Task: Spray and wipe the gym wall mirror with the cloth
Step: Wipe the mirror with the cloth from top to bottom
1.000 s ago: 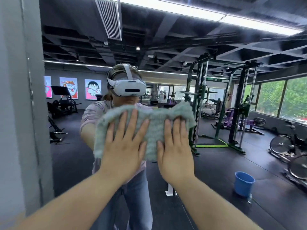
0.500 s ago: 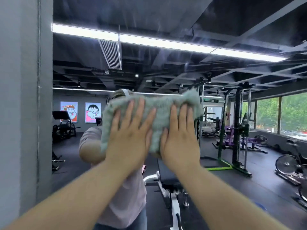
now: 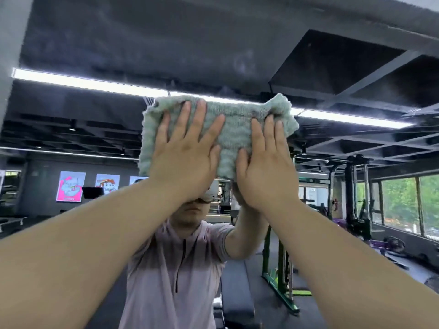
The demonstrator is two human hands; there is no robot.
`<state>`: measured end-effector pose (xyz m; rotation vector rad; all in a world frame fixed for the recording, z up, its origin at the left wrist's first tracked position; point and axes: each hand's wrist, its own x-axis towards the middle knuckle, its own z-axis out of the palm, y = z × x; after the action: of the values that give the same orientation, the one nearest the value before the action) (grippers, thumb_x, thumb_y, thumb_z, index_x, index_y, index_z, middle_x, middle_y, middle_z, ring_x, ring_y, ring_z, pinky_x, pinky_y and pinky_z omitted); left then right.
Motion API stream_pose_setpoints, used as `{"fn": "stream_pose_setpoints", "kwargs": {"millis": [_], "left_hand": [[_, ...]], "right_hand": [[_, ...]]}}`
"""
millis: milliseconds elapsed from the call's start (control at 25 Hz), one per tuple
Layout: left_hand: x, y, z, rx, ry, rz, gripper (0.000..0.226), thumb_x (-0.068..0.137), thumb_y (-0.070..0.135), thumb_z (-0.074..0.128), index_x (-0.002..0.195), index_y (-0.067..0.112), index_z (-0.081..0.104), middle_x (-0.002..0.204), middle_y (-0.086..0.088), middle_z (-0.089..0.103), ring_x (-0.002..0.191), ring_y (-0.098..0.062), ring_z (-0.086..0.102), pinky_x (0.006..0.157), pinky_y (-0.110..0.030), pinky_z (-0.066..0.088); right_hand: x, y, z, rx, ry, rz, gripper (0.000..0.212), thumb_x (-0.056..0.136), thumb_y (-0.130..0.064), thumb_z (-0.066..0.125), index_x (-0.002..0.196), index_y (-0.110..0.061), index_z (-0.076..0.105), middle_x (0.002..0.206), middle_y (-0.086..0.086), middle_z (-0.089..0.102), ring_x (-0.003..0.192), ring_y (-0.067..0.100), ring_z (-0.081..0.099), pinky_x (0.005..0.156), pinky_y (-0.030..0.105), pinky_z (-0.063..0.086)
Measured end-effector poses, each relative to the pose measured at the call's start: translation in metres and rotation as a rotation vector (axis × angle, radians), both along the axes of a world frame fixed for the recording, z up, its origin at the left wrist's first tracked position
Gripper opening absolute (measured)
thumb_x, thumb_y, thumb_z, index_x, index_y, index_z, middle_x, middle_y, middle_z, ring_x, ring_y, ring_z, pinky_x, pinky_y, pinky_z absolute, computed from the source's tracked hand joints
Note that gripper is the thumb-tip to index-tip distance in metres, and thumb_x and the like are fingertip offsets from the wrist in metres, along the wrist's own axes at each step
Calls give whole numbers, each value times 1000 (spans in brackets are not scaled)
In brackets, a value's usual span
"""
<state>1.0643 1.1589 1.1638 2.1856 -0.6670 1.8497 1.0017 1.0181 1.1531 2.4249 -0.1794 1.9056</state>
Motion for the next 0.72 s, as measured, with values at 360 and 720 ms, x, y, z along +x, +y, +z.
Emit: {"fn": "stream_pose_setpoints", "kwargs": {"millis": [360, 720], "left_hand": [[26, 92, 18, -125, 61, 103, 74, 88, 55, -2, 153, 20, -11, 161, -2, -15, 148, -18, -14, 117, -36, -8], [42, 179, 16, -91, 179, 62, 64, 98, 51, 6, 152, 23, -17, 159, -1, -25, 145, -18, -24, 115, -37, -14]], "right_hand": [[40, 96, 80, -175, -33, 231, 48, 101, -19, 32, 146, -5, 26, 162, 10, 9, 149, 25, 2, 121, 35, 9], [71, 180, 72, -267, -16, 63, 56, 103, -30, 19, 155, -19, 2, 163, 4, -3, 150, 19, -6, 120, 32, -6]]}}
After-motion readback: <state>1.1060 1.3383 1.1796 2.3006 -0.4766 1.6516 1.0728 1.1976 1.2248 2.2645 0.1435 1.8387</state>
